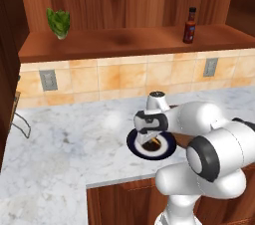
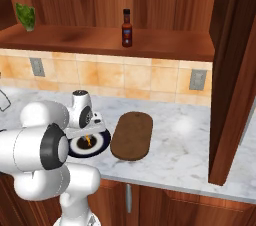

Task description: Pick the shrimp from the plate and place it on the cutting board. Then pick the condiment bottle from the cabinet and place it next to the cutting board.

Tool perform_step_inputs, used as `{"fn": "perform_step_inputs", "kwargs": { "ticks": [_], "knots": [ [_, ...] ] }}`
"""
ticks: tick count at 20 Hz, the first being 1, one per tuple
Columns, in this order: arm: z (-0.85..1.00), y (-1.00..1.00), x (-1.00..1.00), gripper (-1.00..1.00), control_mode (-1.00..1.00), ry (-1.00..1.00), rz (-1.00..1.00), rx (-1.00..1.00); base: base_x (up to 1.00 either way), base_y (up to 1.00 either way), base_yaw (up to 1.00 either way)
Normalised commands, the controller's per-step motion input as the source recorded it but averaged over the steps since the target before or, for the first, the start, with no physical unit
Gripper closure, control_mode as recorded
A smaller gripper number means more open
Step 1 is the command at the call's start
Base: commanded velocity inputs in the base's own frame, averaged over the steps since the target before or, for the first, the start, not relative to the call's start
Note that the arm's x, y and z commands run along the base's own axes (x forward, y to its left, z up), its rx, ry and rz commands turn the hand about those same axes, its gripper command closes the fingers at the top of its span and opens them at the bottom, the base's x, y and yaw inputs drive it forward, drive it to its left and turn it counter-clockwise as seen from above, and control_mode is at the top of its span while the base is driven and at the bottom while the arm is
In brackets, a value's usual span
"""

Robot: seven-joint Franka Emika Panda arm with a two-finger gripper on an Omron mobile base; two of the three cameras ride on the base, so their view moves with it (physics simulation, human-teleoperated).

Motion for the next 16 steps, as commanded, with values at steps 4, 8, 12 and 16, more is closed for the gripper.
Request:
{"fn": "perform_step_inputs", "kwargs": {
  "ticks": [4, 8, 12, 16],
  "knots": [
    [0.20, 0.00, 0.00, 1.00, -1.00, 0.00, 0.00, 0.00, 0.00, 0.00, 0.00],
    [0.20, 0.00, 0.00, 1.00, -1.00, 0.00, 0.00, 0.00, 0.00, 0.00, 0.00],
    [0.20, 0.00, 0.00, 1.00, -1.00, 0.00, 0.00, 0.00, 0.00, 0.00, 0.00],
    [0.16, -0.04, 0.00, 1.00, -1.00, 0.00, 0.00, 0.00, 0.00, 0.00, 0.00]
  ]
}}
